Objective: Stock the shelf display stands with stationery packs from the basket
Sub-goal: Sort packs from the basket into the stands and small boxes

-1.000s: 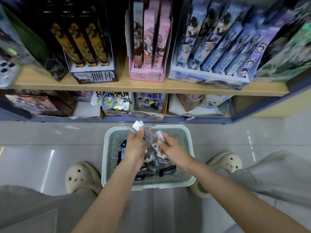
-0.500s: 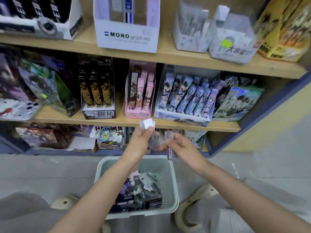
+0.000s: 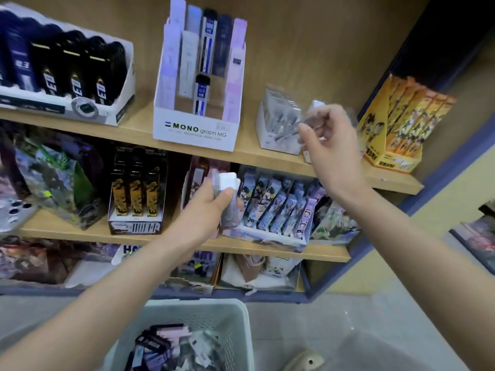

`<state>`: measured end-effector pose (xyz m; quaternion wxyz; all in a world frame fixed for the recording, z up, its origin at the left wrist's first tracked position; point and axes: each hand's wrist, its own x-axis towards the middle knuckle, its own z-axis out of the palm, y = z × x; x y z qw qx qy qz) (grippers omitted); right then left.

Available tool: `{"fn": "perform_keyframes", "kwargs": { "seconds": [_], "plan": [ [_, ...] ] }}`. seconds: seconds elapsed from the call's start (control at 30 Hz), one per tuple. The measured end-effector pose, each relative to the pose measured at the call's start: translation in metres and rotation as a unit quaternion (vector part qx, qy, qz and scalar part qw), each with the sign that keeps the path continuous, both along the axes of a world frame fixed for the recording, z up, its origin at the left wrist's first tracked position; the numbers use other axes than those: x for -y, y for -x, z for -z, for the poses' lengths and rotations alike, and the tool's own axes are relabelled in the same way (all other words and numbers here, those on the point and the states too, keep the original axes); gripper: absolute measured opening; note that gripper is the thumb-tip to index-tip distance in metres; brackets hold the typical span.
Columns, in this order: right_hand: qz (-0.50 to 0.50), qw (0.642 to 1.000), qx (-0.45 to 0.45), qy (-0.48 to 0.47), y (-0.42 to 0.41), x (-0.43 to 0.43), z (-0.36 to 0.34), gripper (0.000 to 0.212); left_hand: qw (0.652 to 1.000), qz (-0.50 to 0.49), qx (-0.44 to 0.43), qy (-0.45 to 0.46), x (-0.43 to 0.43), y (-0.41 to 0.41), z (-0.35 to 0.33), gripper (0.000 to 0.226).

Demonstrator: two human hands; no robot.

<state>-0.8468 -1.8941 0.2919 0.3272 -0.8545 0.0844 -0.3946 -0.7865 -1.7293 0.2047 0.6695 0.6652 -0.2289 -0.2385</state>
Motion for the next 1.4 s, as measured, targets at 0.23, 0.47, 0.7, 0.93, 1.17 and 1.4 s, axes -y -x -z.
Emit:
{"fn": "perform_keyframes", "kwargs": {
  "seconds": [0.23, 0.47, 0.7, 0.93, 1.17, 1.4],
  "plan": [
    [0.107, 0.988, 0.056, 0.094, -0.035, 0.04, -0.04, 0.009, 1.0, -0.009, 0.003, 0.027, 0.007, -0.011, -0.011, 0.017],
    [0.17, 0.968, -0.076, 0.166, -0.078, 0.077, -0.036, 0.022, 0.999, -0.001, -0.019, 0.043, 0.01, -0.019, -0.013, 0.022],
    [0.151, 0.968, -0.113, 0.165, -0.102, 0.088, -0.048, 0.019, 0.998, 0.001, -0.039, 0.056, 0.014, -0.022, -0.011, 0.023],
    [0.101, 0.951, -0.198, 0.214, -0.108, 0.097, -0.057, 0.016, 0.997, 0.003, -0.056, 0.045, 0.02, -0.023, -0.007, 0.021],
    [0.136, 0.944, -0.191, 0.231, -0.117, 0.1, -0.053, 0.013, 0.996, 0.004, -0.078, 0.046, 0.025, -0.024, -0.005, 0.015],
    [0.158, 0.943, -0.191, 0.222, -0.109, 0.09, -0.052, 0.011, 0.996, 0.006, -0.081, 0.037, 0.031, -0.023, -0.002, 0.018]
  ]
}}
